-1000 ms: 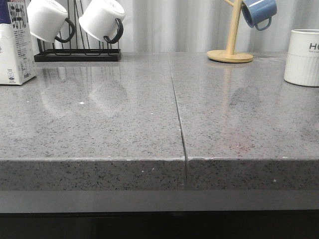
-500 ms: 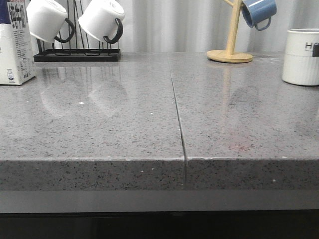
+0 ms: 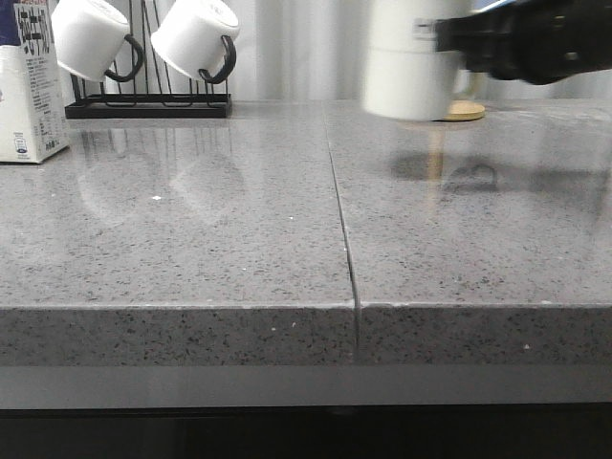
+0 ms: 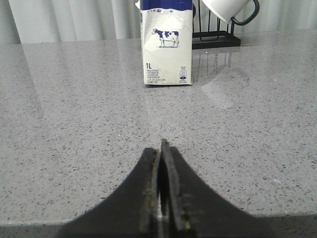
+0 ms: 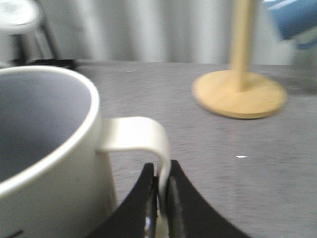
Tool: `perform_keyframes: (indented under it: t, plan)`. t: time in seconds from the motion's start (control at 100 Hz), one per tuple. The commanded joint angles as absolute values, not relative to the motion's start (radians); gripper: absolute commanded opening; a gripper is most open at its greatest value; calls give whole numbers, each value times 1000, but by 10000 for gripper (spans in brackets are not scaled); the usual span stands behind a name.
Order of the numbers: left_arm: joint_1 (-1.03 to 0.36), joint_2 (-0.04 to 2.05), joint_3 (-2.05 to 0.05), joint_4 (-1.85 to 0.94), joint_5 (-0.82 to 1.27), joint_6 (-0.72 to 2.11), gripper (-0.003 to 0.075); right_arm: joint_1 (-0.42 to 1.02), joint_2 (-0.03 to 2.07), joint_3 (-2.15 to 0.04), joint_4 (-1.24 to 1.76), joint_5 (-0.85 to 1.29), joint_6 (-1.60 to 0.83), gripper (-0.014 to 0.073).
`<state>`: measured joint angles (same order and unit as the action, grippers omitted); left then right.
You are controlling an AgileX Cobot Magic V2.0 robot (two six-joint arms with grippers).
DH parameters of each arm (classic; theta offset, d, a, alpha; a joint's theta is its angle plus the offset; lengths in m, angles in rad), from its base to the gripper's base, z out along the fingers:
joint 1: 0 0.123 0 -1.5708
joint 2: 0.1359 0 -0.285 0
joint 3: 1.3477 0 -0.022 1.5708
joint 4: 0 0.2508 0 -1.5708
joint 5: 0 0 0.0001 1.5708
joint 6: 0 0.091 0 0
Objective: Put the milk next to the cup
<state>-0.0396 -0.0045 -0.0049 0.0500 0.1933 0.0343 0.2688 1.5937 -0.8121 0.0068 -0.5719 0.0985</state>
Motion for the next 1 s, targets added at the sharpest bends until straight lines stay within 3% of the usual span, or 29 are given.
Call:
perform_keyframes:
  t: [0.0, 0.15, 0.66, 0.89, 0.99]
  plan:
    - [-36, -34, 40, 50, 117, 32, -21, 339, 1570, -839, 0, -681, 107, -66]
    - [-36, -34, 40, 50, 117, 32, -20, 400, 1630, -839, 0, -749, 103, -66]
    - [-36, -34, 40, 50, 117, 32, -20, 402, 1709, -839, 0, -774, 92, -60]
    - [-36, -34, 40, 50, 117, 32, -21, 402, 1709, -839, 0, -758, 92, 174]
    - [-36, -34, 40, 50, 117, 32, -21, 402, 1709, -838, 0, -757, 92, 193]
